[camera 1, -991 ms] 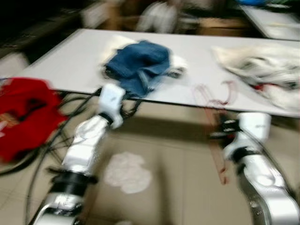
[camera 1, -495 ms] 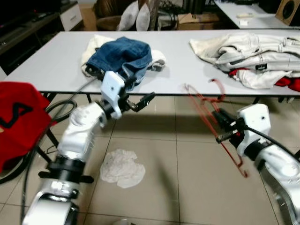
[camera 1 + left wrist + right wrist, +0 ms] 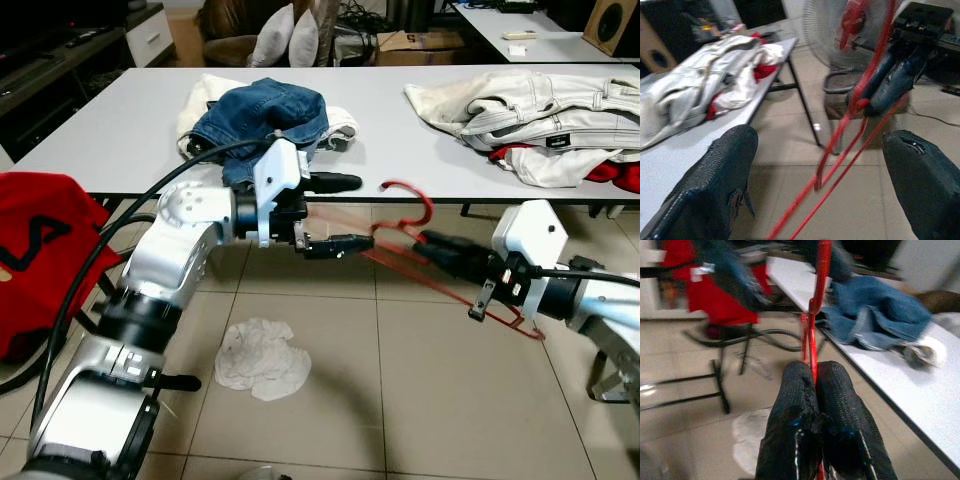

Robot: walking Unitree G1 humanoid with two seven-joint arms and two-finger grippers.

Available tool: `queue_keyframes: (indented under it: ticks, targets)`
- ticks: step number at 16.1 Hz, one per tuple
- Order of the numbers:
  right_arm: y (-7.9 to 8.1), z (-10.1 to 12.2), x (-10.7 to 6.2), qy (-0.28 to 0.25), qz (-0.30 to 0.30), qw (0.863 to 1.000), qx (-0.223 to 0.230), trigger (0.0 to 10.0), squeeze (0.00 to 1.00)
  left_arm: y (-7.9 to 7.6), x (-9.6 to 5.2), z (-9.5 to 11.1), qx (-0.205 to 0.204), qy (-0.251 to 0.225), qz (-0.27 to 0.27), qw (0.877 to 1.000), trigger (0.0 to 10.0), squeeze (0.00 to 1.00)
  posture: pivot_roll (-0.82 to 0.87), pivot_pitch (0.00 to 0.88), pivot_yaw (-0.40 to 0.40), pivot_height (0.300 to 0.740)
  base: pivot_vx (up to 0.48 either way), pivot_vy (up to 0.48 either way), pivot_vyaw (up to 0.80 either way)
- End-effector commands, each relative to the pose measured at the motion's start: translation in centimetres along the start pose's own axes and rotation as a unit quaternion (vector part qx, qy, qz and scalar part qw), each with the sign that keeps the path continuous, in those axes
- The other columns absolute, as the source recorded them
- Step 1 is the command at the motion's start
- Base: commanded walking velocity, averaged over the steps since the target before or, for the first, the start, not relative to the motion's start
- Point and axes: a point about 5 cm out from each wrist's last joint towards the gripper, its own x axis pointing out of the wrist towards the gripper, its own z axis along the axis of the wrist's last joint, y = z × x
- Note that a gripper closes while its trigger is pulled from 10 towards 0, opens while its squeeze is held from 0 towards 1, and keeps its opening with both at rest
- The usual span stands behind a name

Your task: Hang hanger

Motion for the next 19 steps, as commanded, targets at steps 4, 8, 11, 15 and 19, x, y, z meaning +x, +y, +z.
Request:
queue_keyframes:
  ticks: [4, 8, 11, 15, 19]
  targets:
    - [-0.1, 1.4, 0.2, -0.008, 0.073, 0.997, -0.037, 10.0, 0.0, -0.6, 1.4, 0.2, 0.02, 0.029, -0.078, 0.996, 10.0, 0.0, -0.13, 0.0, 0.087, 0.74, 0.0, 0.0, 0.0]
    - [-0.4, 2.0, 0.1, -0.011, 0.091, 0.994, -0.055, 10.0, 0.0, -0.6, 0.6, -0.7, -0.011, 0.038, -0.108, 0.993, 0.0, 0.0, -0.13, 0.0, 0.089, 0.74, 0.0, 0.0, 0.0]
    - [-0.6, 2.4, -0.1, -0.018, 0.092, 0.994, -0.062, 10.0, 0.0, -0.2, -0.2, -1.0, -0.018, 0.039, -0.102, 0.994, 0.0, 0.0, -0.12, 0.0, 0.091, 0.74, 0.0, 0.0, 0.0]
    - [-0.6, 3.2, -0.3, -0.035, 0.104, 0.992, -0.068, 10.0, 0.0, 0.5, -1.6, -1.2, -0.022, 0.049, -0.093, 0.994, 0.0, 0.0, -0.12, 0.0, 0.106, 0.74, 0.0, 0.0, 0.0]
    - [-0.6, 4.0, -0.3, -0.051, 0.107, 0.99, -0.077, 10.0, 0.0, 1.1, -2.0, -0.3, -0.014, 0.041, -0.096, 0.994, 0.0, 0.0, -0.12, 0.0, 0.129, 0.74, 0.0, 0.0, 0.0]
